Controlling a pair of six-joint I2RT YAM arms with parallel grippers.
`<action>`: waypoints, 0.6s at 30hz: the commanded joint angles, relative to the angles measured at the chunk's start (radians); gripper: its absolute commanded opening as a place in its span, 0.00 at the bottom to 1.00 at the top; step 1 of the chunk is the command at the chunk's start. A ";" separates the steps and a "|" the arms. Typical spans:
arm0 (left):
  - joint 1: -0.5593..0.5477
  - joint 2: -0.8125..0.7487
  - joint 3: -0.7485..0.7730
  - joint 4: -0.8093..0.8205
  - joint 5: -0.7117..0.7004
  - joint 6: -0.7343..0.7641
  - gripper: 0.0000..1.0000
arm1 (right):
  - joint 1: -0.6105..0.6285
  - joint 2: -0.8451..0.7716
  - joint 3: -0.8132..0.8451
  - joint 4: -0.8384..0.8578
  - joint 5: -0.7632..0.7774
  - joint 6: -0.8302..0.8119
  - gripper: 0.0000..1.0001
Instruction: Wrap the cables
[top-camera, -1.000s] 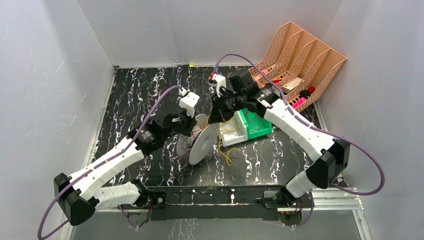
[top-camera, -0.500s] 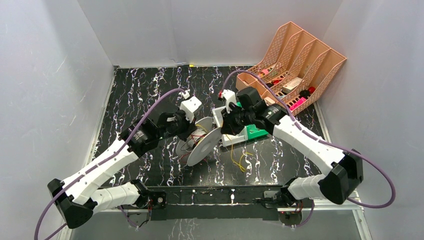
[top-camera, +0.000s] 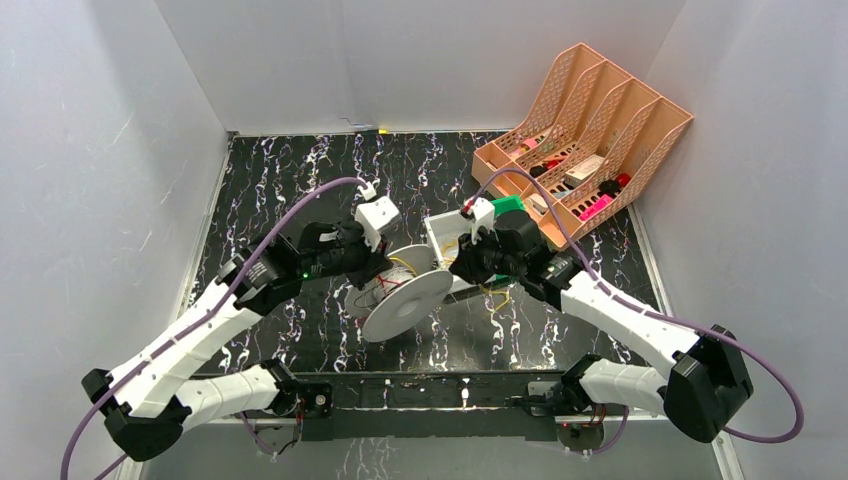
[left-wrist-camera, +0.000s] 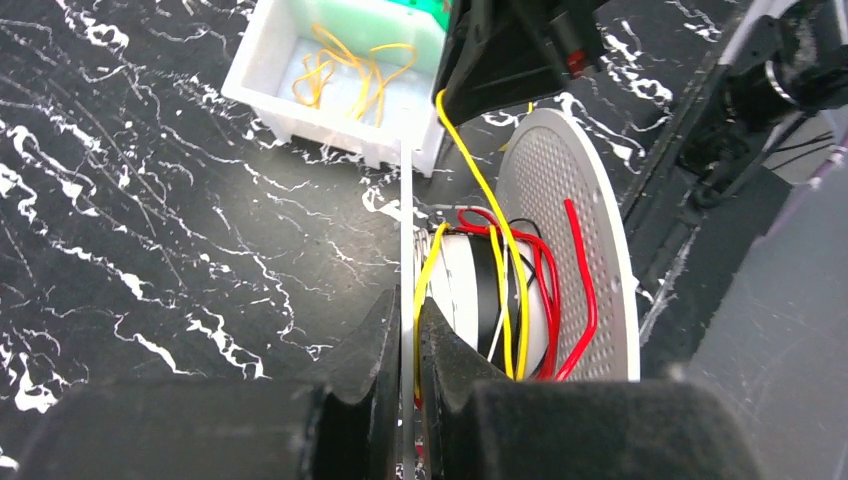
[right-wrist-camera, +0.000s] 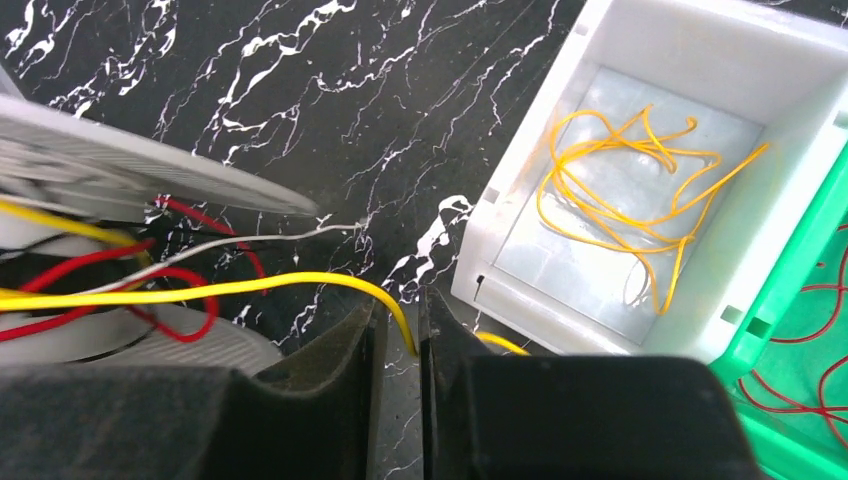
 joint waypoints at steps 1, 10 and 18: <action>-0.008 -0.052 0.089 -0.016 0.101 -0.023 0.00 | -0.017 -0.050 -0.100 0.245 0.036 0.062 0.25; -0.008 -0.065 0.148 -0.017 0.106 -0.055 0.00 | -0.017 -0.039 -0.238 0.441 -0.025 0.143 0.31; -0.008 -0.071 0.204 -0.011 0.087 -0.065 0.00 | -0.017 -0.015 -0.283 0.498 -0.076 0.200 0.43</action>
